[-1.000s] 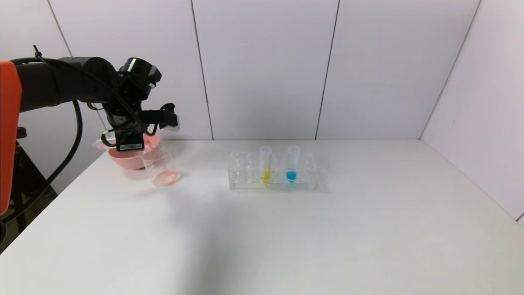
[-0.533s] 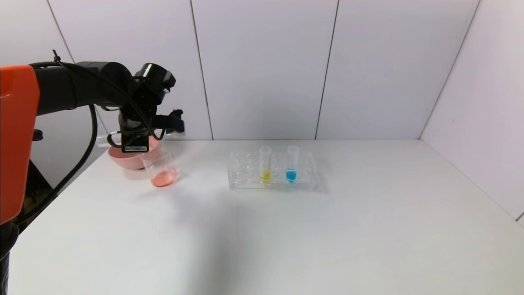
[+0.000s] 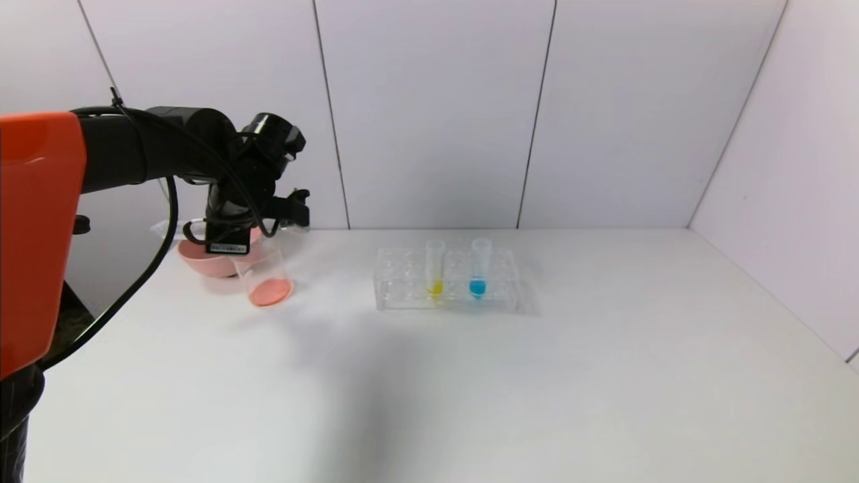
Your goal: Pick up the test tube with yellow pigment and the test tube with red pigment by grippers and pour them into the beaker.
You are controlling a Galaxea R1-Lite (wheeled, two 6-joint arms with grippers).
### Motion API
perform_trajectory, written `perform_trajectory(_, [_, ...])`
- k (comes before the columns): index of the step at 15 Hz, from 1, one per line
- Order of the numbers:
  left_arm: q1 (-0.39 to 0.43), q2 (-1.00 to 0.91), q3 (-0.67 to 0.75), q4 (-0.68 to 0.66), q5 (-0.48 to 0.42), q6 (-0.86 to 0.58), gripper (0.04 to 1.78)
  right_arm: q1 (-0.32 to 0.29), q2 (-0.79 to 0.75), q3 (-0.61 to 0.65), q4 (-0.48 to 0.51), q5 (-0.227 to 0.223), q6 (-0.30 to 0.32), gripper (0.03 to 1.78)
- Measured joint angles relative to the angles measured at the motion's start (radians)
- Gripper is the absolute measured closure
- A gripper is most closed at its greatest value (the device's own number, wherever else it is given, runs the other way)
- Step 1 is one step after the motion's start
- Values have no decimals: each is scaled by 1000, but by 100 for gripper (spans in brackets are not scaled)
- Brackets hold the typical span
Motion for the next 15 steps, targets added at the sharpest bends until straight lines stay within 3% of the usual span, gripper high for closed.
perform_trajectory(7, [-1,-47,1,2,-43,-18,140,0,0,0,0,0,0,10])
perform_trajectory(11, [35,-100,10,13,-267,-153,140,0,0,0,0,0,0,10])
perform_trajectory(15, [79,-184,43,15,-535,-451,140,0,0,0,0,0,0,10])
